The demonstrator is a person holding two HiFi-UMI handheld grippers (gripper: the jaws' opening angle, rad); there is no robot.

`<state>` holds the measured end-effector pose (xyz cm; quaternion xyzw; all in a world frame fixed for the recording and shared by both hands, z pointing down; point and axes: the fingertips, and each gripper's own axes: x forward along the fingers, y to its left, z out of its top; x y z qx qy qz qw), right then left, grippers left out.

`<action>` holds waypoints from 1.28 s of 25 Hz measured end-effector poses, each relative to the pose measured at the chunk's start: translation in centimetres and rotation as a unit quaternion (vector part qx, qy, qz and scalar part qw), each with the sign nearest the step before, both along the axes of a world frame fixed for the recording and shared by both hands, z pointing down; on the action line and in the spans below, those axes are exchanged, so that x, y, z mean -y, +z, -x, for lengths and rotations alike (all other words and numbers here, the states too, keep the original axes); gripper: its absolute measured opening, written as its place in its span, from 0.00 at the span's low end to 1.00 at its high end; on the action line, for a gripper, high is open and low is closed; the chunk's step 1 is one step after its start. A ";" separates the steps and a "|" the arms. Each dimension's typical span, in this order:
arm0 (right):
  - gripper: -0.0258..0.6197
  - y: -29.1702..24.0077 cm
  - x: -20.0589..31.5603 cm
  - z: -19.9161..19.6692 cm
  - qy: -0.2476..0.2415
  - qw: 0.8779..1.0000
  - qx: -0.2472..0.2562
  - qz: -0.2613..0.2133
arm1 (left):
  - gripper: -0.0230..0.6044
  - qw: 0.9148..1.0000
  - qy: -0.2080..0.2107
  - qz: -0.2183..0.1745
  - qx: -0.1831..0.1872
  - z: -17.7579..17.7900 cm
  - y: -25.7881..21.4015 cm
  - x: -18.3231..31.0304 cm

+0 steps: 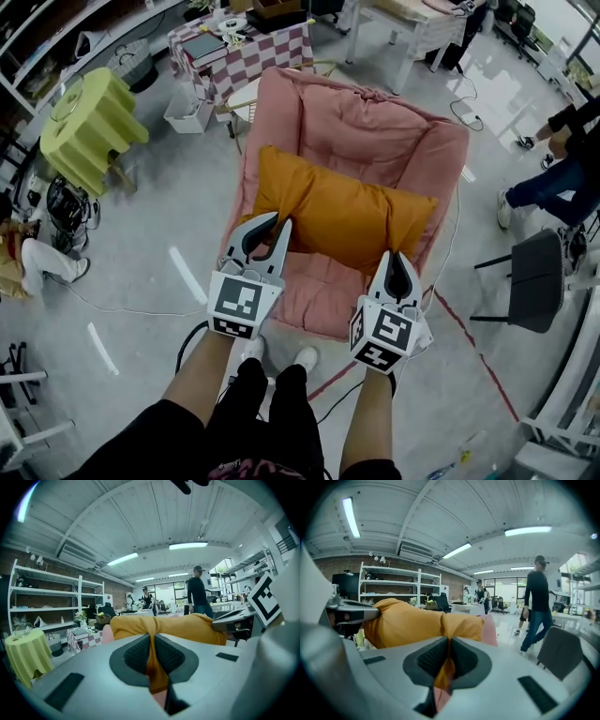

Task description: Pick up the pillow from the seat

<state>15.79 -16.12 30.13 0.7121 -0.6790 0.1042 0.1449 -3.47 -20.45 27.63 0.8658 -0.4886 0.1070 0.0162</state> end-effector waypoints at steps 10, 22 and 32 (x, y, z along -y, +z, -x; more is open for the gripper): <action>0.09 -8.2 -1.3 1.0 0.012 0.999 0.000 -0.041 | 0.09 0.999 0.011 -0.048 -0.019 1.2 -8.2 -1.1; 0.09 -16.0 -4.4 1.5 0.024 0.995 -0.016 -0.092 | 0.09 0.994 0.024 -0.099 -0.043 1.8 -15.8 -3.6; 0.09 -19.6 -6.8 2.6 0.035 0.993 -0.025 -0.114 | 0.09 0.990 0.037 -0.123 -0.051 2.8 -19.6 -5.6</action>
